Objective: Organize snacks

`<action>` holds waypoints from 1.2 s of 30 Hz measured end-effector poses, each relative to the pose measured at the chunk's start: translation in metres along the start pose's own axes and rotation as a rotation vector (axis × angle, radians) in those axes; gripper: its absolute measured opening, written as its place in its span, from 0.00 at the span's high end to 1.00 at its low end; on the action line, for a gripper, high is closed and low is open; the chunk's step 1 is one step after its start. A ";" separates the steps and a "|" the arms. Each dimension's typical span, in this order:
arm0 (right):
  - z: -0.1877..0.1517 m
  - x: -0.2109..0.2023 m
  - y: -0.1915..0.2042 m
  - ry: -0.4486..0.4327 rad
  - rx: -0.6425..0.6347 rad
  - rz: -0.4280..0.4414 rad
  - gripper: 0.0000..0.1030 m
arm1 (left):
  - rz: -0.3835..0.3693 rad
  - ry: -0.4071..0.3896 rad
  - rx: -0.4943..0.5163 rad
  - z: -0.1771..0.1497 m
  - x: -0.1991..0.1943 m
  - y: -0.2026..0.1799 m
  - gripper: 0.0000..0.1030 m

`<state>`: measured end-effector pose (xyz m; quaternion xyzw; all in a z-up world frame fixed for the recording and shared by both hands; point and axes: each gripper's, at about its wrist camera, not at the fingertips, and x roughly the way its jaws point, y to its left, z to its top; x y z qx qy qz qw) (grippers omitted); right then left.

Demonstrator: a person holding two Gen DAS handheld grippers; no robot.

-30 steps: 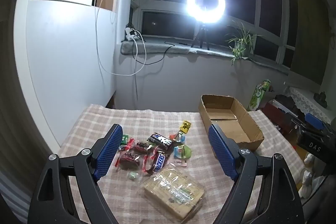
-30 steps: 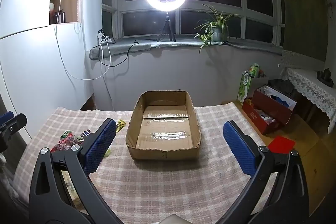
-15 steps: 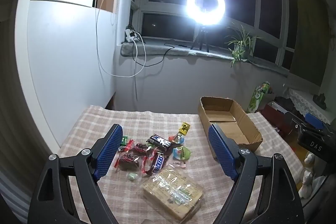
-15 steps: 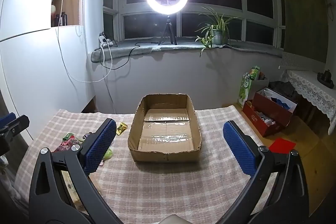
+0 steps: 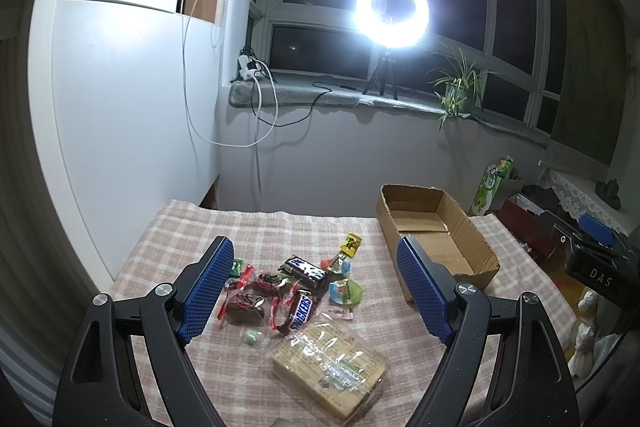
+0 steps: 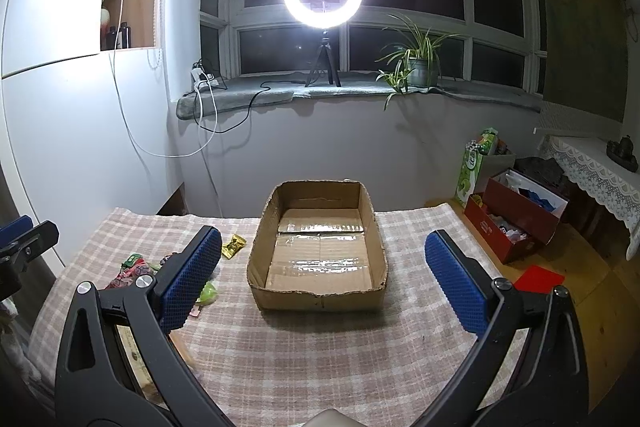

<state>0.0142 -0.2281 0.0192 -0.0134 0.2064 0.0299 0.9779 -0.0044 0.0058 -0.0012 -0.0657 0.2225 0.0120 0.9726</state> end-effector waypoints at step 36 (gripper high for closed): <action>-0.001 0.005 0.008 0.013 -0.010 0.008 0.00 | -0.005 0.003 -0.008 -0.002 0.001 0.001 0.19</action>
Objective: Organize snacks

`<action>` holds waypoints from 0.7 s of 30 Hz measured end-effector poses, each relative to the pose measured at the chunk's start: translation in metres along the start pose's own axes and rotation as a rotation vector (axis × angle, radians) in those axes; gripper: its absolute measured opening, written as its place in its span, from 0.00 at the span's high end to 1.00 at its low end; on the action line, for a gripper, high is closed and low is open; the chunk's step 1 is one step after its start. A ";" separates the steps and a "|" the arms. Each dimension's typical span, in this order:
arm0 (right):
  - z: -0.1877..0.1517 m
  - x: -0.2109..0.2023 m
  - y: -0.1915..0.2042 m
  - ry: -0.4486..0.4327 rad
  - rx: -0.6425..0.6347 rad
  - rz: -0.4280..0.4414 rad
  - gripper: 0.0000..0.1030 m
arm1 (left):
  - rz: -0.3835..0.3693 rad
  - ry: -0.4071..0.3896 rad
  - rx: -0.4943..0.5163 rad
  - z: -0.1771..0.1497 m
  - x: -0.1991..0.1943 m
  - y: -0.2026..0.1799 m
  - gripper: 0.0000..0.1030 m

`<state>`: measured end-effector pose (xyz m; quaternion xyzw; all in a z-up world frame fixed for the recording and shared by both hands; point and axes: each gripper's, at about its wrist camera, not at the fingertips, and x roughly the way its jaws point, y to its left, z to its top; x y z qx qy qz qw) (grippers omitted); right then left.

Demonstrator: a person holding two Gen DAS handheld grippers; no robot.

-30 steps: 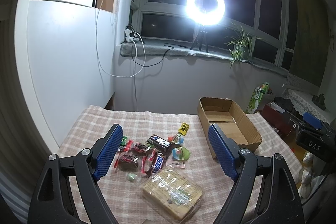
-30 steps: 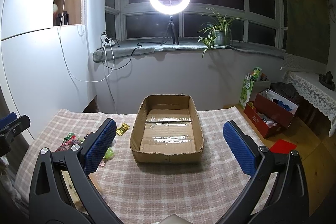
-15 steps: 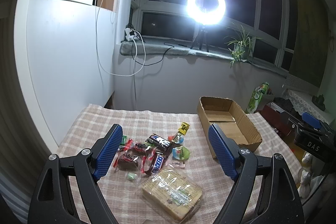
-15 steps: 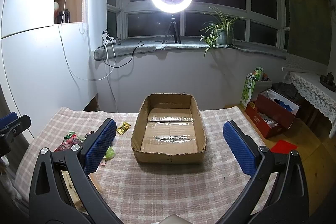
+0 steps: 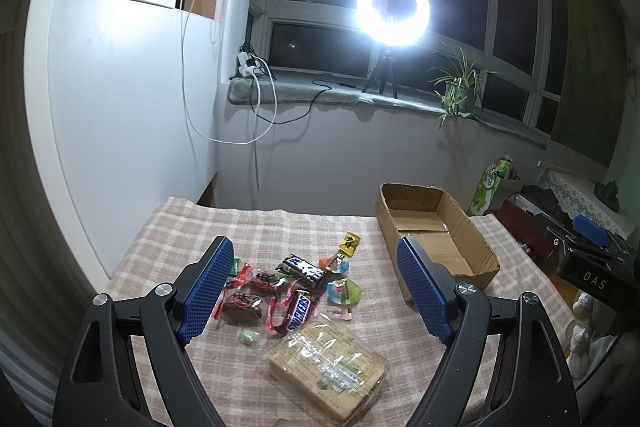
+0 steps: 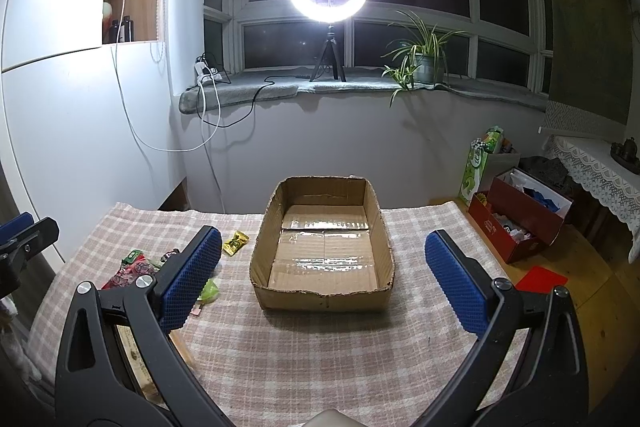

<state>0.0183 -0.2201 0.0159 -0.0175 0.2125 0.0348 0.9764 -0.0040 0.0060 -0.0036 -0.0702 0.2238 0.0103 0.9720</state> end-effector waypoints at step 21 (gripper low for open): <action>-0.014 0.022 0.003 0.063 -0.007 0.055 0.00 | -0.033 0.052 -0.038 -0.010 0.010 0.007 0.19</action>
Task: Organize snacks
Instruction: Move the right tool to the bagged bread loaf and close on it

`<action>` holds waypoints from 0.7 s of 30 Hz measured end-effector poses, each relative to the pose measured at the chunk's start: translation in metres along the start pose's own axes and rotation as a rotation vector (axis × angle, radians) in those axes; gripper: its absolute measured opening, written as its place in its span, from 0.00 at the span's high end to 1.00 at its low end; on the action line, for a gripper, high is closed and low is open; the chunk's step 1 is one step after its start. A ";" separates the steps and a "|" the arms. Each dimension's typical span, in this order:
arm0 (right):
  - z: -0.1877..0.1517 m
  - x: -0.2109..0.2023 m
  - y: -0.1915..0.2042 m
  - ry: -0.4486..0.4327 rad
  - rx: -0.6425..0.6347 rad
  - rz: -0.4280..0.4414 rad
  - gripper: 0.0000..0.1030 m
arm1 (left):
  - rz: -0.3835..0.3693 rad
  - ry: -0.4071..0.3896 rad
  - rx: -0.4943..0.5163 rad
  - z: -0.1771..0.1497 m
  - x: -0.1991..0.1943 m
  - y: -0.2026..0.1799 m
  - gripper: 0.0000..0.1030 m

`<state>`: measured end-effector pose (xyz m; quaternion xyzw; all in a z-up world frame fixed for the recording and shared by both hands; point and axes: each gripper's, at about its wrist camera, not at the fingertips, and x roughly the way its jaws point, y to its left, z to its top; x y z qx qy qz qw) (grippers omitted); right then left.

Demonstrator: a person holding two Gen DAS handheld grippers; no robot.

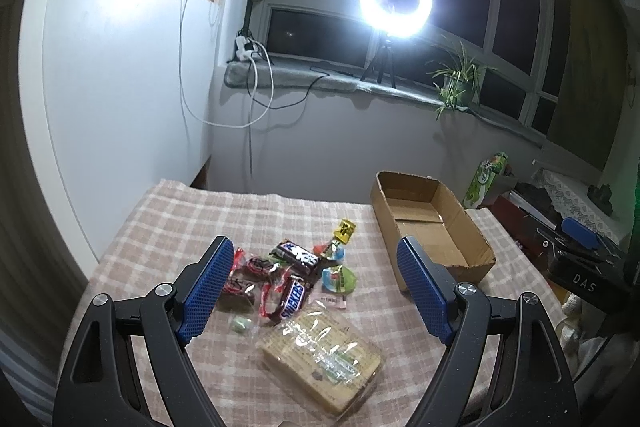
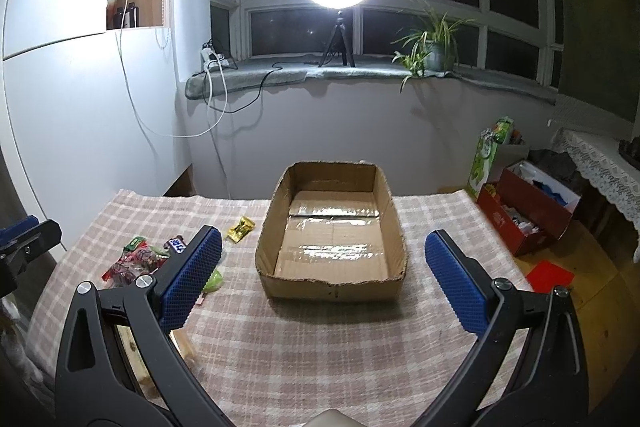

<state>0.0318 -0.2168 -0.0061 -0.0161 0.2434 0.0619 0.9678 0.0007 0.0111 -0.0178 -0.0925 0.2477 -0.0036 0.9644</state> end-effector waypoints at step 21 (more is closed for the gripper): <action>-0.042 0.093 0.039 0.457 0.006 0.581 0.12 | -0.156 0.332 -0.257 -0.068 0.047 0.046 0.21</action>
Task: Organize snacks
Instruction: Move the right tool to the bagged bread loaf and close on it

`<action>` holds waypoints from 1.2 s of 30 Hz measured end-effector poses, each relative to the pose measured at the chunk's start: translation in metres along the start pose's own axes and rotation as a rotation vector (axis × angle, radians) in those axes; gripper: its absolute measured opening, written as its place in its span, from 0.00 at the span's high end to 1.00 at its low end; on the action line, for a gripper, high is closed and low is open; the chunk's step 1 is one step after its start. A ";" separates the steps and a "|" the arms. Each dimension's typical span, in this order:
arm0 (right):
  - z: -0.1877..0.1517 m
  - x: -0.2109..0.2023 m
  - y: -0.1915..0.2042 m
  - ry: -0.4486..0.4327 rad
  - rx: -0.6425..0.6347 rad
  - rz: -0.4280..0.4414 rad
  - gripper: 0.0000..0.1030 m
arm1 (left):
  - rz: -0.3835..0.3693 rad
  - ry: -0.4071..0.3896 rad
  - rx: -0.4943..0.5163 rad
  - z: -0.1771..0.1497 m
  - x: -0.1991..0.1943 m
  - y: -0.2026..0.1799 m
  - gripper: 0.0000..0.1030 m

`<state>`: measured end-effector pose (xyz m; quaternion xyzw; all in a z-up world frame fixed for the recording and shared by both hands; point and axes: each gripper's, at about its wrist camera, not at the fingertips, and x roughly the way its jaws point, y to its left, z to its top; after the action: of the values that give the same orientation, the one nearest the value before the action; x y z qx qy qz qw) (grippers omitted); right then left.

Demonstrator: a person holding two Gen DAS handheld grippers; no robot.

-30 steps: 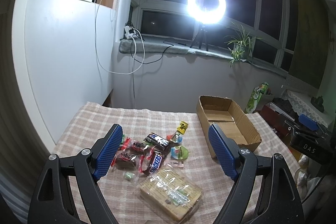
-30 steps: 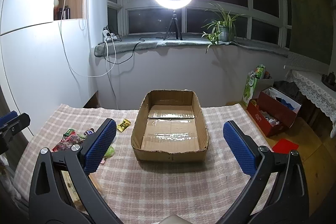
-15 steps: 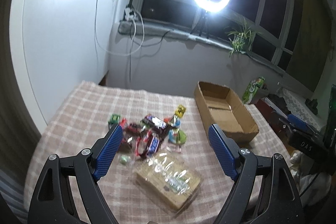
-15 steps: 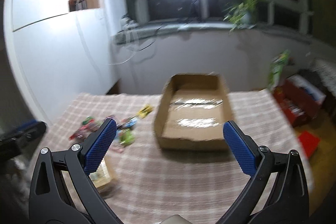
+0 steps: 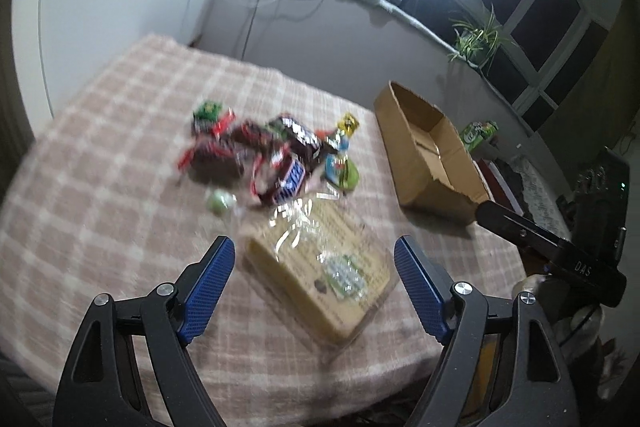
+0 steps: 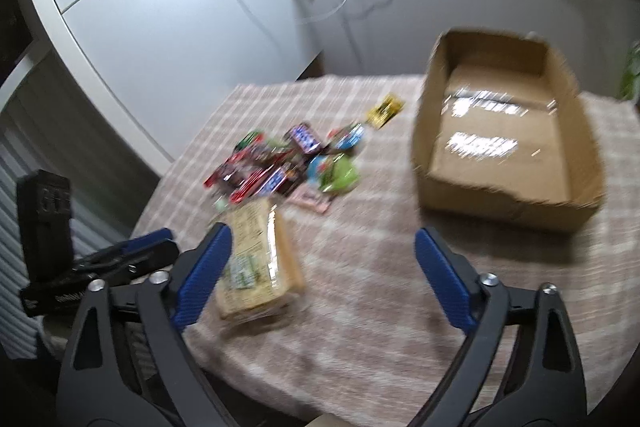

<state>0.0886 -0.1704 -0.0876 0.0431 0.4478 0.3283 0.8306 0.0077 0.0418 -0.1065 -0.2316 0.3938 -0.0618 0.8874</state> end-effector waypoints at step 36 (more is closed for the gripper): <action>-0.002 0.084 0.014 0.311 0.020 0.207 0.59 | -0.050 0.147 -0.030 -0.021 0.041 0.006 0.45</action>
<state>0.1115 -0.1109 -0.1436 0.0462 0.5671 0.4101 0.7128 0.0199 0.0278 -0.1489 -0.2495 0.4530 -0.0949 0.8506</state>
